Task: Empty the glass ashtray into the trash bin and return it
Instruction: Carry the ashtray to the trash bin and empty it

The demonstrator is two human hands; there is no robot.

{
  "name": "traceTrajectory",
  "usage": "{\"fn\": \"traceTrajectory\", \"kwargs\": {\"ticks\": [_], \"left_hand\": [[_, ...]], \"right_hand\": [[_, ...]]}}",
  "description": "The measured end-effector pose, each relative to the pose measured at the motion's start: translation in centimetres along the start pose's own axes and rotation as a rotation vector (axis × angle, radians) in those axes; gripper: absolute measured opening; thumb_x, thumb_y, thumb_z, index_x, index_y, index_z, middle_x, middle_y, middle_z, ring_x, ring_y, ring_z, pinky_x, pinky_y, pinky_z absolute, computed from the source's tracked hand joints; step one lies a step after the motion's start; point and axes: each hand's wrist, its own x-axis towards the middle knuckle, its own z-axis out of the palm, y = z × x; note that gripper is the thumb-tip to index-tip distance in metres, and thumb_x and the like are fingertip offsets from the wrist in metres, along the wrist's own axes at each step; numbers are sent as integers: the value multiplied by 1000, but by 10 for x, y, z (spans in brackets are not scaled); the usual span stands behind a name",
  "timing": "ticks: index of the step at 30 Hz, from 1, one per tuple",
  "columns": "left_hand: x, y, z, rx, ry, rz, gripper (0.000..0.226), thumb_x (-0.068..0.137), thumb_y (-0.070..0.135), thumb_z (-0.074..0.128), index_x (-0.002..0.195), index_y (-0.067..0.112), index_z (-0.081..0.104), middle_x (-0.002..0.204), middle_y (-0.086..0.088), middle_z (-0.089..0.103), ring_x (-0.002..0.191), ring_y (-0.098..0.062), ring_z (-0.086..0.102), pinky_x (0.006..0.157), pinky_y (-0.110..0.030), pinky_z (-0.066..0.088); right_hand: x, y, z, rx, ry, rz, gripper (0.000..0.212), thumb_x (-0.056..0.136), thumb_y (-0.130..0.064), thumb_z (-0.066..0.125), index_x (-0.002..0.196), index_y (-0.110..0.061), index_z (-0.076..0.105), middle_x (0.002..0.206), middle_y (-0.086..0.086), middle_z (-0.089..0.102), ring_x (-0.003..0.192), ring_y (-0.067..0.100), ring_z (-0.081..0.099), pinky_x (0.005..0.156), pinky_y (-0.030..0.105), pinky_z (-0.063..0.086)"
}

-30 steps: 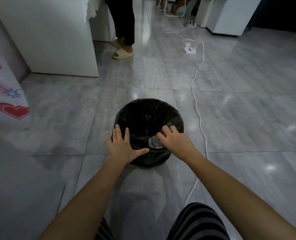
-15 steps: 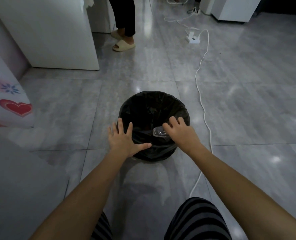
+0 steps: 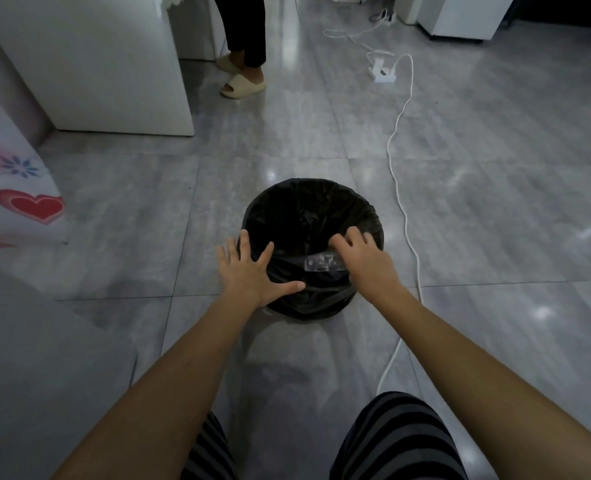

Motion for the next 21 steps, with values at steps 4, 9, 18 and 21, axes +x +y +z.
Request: {"fn": "traceTrajectory", "kwargs": {"ticks": [4,9,18,21], "left_hand": [[2,4,-3,-16,55,40,117,63,94,29,151,31,-17,160,-21,-17,148,-35,-19,119,-53,-8],[-3,15,-19,-198,292,368,125,69,76,59,151,23,-19,164,-3,-5,151,-28,-6,119,-53,-4],[-14,35,-32,-357,304,509,130,64,71,69,153,16,-8,164,3,2,151,-17,-3,122,-52,-2],[-15,35,-41,-454,396,504,122,60,70,72,153,18,13,160,5,22,150,-16,10,122,-52,5]], "right_hand": [[4,1,-2,524,182,335,36,79,4,56,107,-20,53,105,6,52,93,27,56,71,38,48],[7,8,-38,1133,-55,528,45,81,8,56,106,-29,50,112,5,57,98,26,60,56,40,59],[-4,18,-71,1457,-192,585,41,89,0,58,123,-21,49,110,8,59,85,23,63,48,45,59],[-3,18,-80,1416,-210,538,49,90,-9,61,133,-27,44,127,11,55,98,29,63,47,40,58]]}}
